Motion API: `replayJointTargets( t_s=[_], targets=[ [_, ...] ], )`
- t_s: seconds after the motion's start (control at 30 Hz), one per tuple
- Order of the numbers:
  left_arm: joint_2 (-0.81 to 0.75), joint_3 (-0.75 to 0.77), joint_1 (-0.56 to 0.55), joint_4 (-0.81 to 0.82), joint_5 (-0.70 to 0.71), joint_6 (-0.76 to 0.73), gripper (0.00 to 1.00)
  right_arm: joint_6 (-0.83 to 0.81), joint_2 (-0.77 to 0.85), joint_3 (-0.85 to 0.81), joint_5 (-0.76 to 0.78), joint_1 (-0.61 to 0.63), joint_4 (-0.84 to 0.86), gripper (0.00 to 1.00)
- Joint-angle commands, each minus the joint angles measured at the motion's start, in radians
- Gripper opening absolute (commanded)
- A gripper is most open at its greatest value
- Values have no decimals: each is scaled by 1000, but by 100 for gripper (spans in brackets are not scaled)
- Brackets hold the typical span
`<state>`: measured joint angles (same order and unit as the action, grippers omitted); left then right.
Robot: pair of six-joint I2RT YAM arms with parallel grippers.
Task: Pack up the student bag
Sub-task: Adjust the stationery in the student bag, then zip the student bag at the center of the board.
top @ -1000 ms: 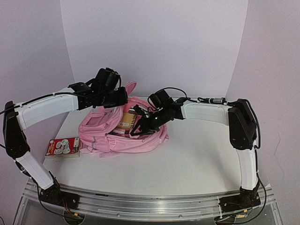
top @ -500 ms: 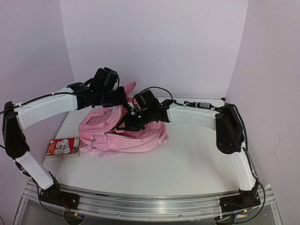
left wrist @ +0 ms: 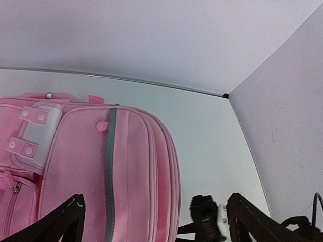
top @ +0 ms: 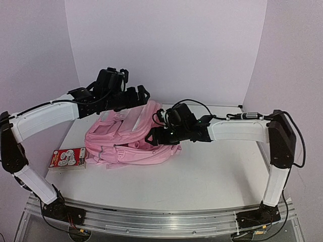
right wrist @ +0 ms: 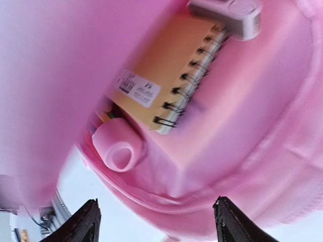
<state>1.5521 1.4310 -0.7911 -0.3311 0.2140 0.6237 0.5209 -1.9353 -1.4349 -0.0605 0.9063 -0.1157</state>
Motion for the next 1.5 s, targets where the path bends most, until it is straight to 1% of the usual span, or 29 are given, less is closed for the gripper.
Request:
replayJointTargets(
  t_s=[0.0,0.1,0.2,0.27,0.3,0.37,0.4,0.43,0.5,0.53,0.63,0.7,0.73,0.8,0.87,1.0,1.07,1.17,1.23,1.37,1.47],
  targets=[
    [-106,-14,2,2,2,-22,100,-29,159,101,137,-8,46,75],
    [-164,-45,3,-100,113,12,100,-38,239,177,179,-8,21,75],
    [-223,-76,3,-260,252,124,100,-47,320,229,219,-3,-36,75],
    [-253,-104,9,-354,307,191,100,-70,338,207,211,24,-77,73],
    [-263,-119,23,-391,311,216,100,-94,330,170,211,52,-107,72],
    [-275,-167,107,-441,255,244,100,-157,287,97,201,127,-145,71],
    [-279,-206,185,-426,183,223,100,-167,253,69,172,156,-146,69],
    [-283,-245,255,-399,104,203,99,-174,218,40,149,183,-146,68],
    [-285,-325,355,-290,-57,162,99,-178,136,-28,131,223,-146,67],
    [-277,-359,389,-259,-89,151,99,-179,80,-86,119,242,-154,66],
    [-212,-380,490,-215,-153,141,99,-163,-88,-297,97,278,-184,65],
    [-161,-394,596,-182,-246,139,95,-146,-210,-425,137,292,-222,64],
    [-144,-405,654,-151,-300,140,93,-135,-261,-500,181,295,-238,63],
    [-113,-431,707,-70,-403,134,90,-115,-352,-590,234,298,-249,63],
    [-95,-448,742,-35,-447,129,88,-98,-421,-667,299,300,-249,63],
    [-66,-453,778,-50,-405,96,88,-117,-537,-803,430,303,-256,62],
    [-53,-488,806,-12,-434,87,87,-108,-571,-840,492,303,-256,62],
    [-22,-524,823,63,-495,79,80,-103,-609,-865,580,302,-251,62],
    [-1,-537,823,107,-560,76,74,-103,-638,-881,628,303,-237,62],
    [-1,-571,823,189,-645,77,44,-93,-680,-904,710,303,-188,60],
    [-23,-599,823,217,-672,80,22,-74,-689,-890,789,303,-122,55]
  ],
)
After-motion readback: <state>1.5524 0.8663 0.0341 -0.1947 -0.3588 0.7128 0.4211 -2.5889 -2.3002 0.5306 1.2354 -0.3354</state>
